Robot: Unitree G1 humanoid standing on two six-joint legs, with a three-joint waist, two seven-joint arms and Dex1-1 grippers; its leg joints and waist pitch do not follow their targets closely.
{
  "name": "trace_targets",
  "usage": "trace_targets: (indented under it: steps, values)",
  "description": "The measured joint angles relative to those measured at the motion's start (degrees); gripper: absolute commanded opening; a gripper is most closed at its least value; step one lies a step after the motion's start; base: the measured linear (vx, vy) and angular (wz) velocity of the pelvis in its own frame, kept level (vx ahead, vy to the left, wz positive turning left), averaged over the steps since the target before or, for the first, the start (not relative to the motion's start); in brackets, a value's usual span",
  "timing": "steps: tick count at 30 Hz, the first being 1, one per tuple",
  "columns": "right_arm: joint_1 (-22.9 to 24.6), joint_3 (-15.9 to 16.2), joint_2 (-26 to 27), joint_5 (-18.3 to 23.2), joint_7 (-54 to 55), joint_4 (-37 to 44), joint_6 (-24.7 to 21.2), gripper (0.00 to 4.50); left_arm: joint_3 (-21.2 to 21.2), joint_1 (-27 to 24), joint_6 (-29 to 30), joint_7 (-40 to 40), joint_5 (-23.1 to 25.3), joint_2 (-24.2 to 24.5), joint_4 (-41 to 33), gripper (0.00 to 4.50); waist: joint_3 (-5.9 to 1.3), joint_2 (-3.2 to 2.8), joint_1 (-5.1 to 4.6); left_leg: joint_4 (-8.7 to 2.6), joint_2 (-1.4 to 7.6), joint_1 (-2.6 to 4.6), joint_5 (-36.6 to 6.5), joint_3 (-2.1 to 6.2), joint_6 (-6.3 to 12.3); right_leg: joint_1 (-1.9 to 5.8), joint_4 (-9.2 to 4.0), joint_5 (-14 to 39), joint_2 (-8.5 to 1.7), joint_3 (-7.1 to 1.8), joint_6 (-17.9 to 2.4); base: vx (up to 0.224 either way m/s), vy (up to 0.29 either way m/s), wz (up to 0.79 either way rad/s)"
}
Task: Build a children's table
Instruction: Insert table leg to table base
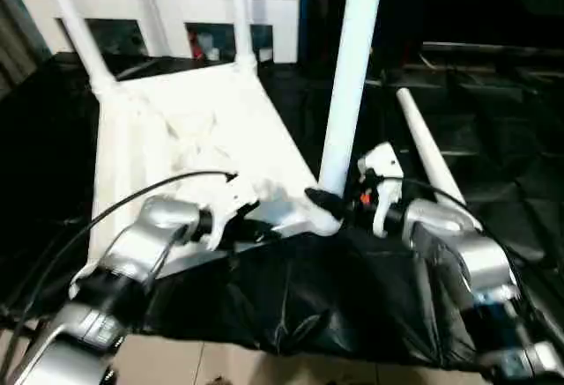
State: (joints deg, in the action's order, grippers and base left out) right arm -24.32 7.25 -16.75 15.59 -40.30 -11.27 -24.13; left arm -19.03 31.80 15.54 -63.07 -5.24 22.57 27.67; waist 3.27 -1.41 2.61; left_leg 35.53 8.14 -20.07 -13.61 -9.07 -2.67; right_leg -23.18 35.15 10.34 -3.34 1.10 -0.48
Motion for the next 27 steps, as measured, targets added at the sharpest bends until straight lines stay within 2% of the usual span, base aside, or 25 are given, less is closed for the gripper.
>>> trace_targets:
  steps: [5, 11, 19, 24, 27]
  values:
    - [-1.1, -0.1, 0.5, -0.5, -0.1, -4.1, 2.7, 1.91, 0.0, 0.5, -1.0, -1.2, 0.1, -0.4, 1.5, 0.0, -0.03, -0.36, 0.34, -0.01, 0.16, -0.02, 0.0, -0.23, 0.0, 0.0, -0.02, 0.0, -0.02, 0.0, 0.0, 0.0, 0.0, 0.0]
    - [-2.8, -1.4, 1.9, -0.4, -0.8, -9.7, 5.7, 1.91, 0.1, 2.4, -3.2, -1.1, 1.0, -1.6, 6.1, 0.0, -0.09, -0.46, 0.27, 0.0, 0.43, 0.09, 0.3, -0.64, 0.03, 0.11, 0.0, -0.1, -0.02, -0.01, -0.1, 0.0, 0.0, 0.0]
    - [1.0, -6.4, 4.1, 3.9, -0.6, -10.0, 7.7, 1.91, 0.1, 3.0, -3.5, -0.5, 1.7, -3.0, 7.0, 0.0, -0.25, -0.71, 0.69, -0.01, 0.61, 0.04, 0.4, -0.84, 0.07, 0.16, -0.08, -0.1, -0.04, -0.02, -0.1, 0.0, 0.0, 0.0]
    - [3.2, -10.6, 7.1, 7.1, -0.5, -13.0, 12.2, 1.91, 0.1, 3.7, -5.2, -0.5, 2.2, -3.8, 9.1, 0.0, -0.41, -1.01, 0.72, -0.01, 0.63, 0.08, 0.4, -0.84, 0.08, 0.25, -0.13, -0.1, -0.06, -0.02, -0.1, 0.0, 0.0, 0.0]
    - [4.4, -11.3, 7.5, 7.5, -0.9, -13.7, 14.7, 1.91, 0.1, 3.7, -5.7, -0.2, 2.7, -4.2, 9.4, 0.0, -0.49, -1.12, 0.73, -0.01, 0.63, 0.07, 0.5, -0.87, 0.15, 0.3, -0.15, -0.1, -0.09, -0.04, -0.1, 0.0, 0.0, 0.0]
